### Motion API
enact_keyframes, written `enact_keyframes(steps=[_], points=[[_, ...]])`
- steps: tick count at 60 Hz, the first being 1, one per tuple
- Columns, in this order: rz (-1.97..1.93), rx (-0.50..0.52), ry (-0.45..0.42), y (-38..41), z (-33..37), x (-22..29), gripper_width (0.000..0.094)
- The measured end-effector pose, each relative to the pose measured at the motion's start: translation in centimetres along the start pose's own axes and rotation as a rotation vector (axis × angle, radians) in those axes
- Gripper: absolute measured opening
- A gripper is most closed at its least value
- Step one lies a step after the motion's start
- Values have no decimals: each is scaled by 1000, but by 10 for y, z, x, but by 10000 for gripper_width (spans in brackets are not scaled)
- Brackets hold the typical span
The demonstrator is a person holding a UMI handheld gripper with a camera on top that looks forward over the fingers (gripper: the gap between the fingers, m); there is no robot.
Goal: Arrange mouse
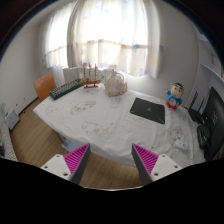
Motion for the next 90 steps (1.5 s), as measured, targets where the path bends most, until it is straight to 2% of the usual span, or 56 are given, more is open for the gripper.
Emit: enact_keyframes(steps=[23,57,72,90], points=[[-68,-113,3,-64,-5,-10,851],[-221,-384,-21,-268,3,-35,852],[-212,-403,-43,-336,-11,-38,853],[-216,-354,-83,-378,-64,-48,852]])
Point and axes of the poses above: the point between the fingertips, and its own axes, seen from behind it with the camera up: y to the left, x up, z backward, against the way the camera looks, the point moved 9 cm from there along z, backward, against the way the camera looks, and after that the axes turned 12 degrees about -z, right-handed, at the moved point
